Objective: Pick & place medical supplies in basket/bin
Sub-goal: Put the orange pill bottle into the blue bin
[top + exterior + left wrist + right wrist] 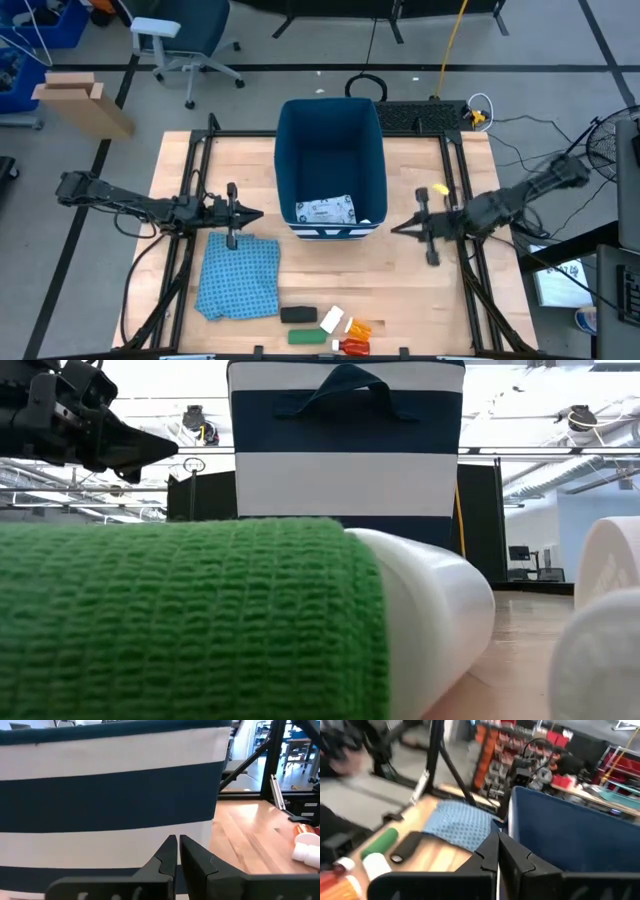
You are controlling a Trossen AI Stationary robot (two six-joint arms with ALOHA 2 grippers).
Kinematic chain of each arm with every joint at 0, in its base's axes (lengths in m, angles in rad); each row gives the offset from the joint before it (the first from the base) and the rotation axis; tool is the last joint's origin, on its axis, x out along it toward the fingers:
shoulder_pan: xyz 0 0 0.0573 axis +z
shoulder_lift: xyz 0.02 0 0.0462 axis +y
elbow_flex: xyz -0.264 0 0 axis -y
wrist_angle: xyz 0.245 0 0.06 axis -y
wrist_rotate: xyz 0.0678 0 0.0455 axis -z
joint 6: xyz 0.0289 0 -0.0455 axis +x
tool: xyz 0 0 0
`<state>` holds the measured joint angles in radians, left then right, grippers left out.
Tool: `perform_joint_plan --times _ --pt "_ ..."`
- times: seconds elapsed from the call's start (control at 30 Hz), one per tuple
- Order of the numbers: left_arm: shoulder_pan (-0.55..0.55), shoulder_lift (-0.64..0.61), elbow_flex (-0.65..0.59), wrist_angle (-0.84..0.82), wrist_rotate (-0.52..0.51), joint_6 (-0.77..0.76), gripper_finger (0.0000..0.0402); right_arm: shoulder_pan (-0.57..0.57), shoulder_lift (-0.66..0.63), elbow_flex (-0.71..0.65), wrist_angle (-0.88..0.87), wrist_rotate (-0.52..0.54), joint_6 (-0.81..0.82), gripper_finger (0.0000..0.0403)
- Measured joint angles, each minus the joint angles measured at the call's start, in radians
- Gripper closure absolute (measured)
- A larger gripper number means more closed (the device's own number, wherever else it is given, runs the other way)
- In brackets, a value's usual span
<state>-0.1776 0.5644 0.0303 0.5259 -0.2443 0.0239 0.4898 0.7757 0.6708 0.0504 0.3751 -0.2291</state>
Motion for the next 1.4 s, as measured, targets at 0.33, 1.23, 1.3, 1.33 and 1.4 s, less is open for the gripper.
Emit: perform_joint_plan --times 0.33,1.23,1.3,1.33,1.4 --pt "0.0 0.0 0.0 0.001 0.0 -0.005 0.0376 0.281 0.506 0.425 -0.145 0.329 0.221 0.0403" --pt "0.0 0.0 0.001 -0.106 0.034 -0.081 0.0376 0.32 1.087 0.487 0.115 0.227 1.05 0.017" --pt "0.0 0.0 0.001 -0.124 0.034 -0.08 0.0376 0.321 1.129 0.545 0.042 0.223 1.074 0.0168" --pt "0.0 0.0 0.001 -0.13 0.034 -0.08 0.0376 0.321 1.146 0.584 -0.023 0.221 1.087 0.0168" --pt "0.0 0.0 0.001 -0.141 0.034 -0.082 0.0376 0.32 1.176 0.671 -0.176 0.22 1.138 0.0168"
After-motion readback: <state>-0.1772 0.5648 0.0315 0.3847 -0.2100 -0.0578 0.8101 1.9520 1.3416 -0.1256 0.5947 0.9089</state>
